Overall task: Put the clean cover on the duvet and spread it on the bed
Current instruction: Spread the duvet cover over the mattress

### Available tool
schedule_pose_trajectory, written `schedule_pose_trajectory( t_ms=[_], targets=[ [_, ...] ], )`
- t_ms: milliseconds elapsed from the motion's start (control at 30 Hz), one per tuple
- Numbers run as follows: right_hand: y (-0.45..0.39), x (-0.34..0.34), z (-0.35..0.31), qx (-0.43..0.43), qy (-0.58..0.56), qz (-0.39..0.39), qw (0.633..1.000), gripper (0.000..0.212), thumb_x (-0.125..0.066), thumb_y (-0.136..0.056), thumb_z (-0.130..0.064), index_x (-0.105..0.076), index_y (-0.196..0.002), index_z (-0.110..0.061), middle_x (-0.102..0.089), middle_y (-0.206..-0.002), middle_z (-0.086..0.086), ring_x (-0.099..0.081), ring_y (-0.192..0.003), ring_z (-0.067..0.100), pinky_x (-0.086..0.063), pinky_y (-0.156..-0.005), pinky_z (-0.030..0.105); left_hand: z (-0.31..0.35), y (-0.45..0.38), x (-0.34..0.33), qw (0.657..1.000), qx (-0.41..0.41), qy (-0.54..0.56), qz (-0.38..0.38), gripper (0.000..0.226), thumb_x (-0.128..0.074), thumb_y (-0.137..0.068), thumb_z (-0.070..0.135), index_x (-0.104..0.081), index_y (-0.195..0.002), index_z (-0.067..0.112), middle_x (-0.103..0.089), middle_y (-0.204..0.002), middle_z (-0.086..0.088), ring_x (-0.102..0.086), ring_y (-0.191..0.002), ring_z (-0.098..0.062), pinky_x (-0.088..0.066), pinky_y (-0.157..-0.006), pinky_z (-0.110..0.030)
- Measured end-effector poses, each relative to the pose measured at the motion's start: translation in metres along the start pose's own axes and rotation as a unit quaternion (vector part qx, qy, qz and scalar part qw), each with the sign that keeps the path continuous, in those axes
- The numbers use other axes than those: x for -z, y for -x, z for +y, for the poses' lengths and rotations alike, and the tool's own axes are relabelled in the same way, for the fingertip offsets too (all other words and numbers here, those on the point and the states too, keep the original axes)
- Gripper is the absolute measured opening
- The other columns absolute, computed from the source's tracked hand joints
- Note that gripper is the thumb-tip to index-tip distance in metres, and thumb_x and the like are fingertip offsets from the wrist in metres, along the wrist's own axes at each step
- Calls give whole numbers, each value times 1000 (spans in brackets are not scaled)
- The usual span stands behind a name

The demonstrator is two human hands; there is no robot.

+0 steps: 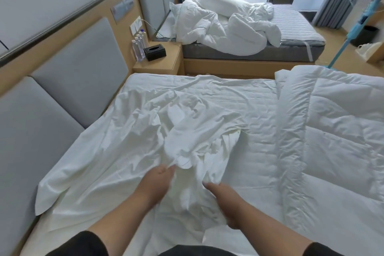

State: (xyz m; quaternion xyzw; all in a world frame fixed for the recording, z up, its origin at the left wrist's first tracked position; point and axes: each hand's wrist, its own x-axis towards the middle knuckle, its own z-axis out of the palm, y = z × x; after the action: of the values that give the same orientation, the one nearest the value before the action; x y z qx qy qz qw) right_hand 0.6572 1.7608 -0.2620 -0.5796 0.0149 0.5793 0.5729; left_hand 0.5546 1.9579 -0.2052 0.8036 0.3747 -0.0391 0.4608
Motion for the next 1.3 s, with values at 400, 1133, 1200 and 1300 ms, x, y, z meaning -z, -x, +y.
schedule_pose_trajectory(
  t_ms=[400,1133,1200,1300],
  targets=[
    [-25,-47,-36,-36,-44,-36,998,64,-69,-76,-69,-80,-109,-16,-74,-99,5,-73,-87,18,-55,-71,29,16,3,13,956,-189,-182,-134,28,-57,-96,29,-47,-71,22,-49,-67,9,-49,-69,-11,-38,-63,-27],
    [-50,-101,-101,78,-191,87,975,11,-68,-92,-15,-68,-96,-5,-74,-77,10,-75,-69,25,-62,-64,37,-79,2,-82,999,-11,-10,-45,87,-56,-96,47,-5,-161,19,-23,-163,-1,-32,-146,-20,-29,-118,-34],
    [-45,-111,-106,94,-206,77,971,8,-64,-94,-11,-65,-91,-4,-72,-73,11,-73,-66,24,-62,-66,38,-82,-13,-83,996,58,73,18,93,-67,-87,55,-17,-157,17,-31,-157,-4,-36,-143,-23,-33,-117,-36],
    [-37,-124,-112,109,-198,65,972,7,-62,-94,-10,-65,-94,-5,-71,-78,11,-71,-73,25,-58,-89,42,-86,-34,-83,989,134,56,39,120,-66,-74,76,-12,-156,8,-24,-160,-13,-29,-146,-32,-33,-116,-48]
  ],
)
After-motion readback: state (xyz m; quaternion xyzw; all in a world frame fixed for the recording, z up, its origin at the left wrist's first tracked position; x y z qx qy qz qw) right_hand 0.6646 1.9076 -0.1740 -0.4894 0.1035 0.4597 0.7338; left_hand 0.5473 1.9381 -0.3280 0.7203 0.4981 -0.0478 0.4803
